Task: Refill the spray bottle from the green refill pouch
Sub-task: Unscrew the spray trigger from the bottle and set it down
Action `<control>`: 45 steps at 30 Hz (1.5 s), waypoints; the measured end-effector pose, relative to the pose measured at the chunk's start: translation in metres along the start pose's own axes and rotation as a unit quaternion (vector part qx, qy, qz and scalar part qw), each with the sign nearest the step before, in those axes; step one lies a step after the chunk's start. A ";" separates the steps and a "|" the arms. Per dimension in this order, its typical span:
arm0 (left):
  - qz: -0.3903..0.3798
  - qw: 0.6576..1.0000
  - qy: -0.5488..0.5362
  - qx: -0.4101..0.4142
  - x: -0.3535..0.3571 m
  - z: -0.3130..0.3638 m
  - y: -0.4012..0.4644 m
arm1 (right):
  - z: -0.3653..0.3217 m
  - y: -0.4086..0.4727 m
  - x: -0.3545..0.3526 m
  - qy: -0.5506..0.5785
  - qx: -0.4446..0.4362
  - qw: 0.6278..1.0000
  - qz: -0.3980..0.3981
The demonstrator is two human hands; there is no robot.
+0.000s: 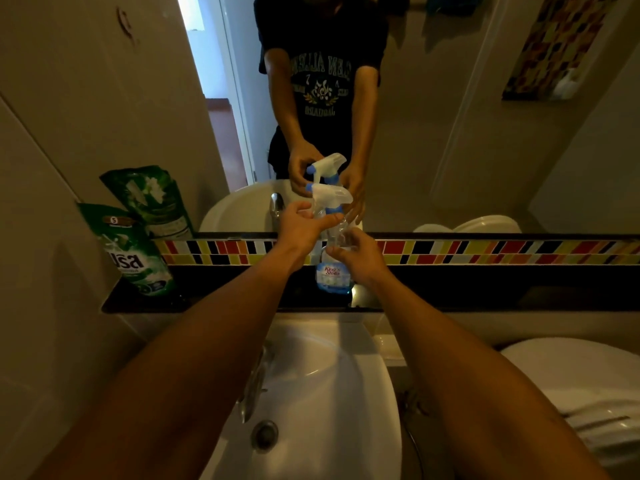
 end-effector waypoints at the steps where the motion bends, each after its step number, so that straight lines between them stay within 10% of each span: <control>1: -0.007 1.000 -0.004 0.002 0.000 0.002 0.000 | -0.001 0.000 0.000 -0.005 -0.005 1.000 -0.006; 13: -0.063 0.993 -0.069 0.068 -0.034 0.050 -0.007 | -0.063 -0.013 -0.005 -0.045 -0.042 0.996 -0.056; 45: 0.098 0.969 -0.212 0.083 -0.151 0.073 -0.022 | -0.079 -0.035 -0.008 -0.196 0.032 0.980 -0.005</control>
Point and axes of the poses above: each hand's wrist, its own y-axis towards the middle knuckle, its own x-axis out of the palm, z = x × y, the point moved 2 cm from there along y, towards the middle knuckle, and after that the axes turned 6 degrees about -z, right-handed, at the moved point
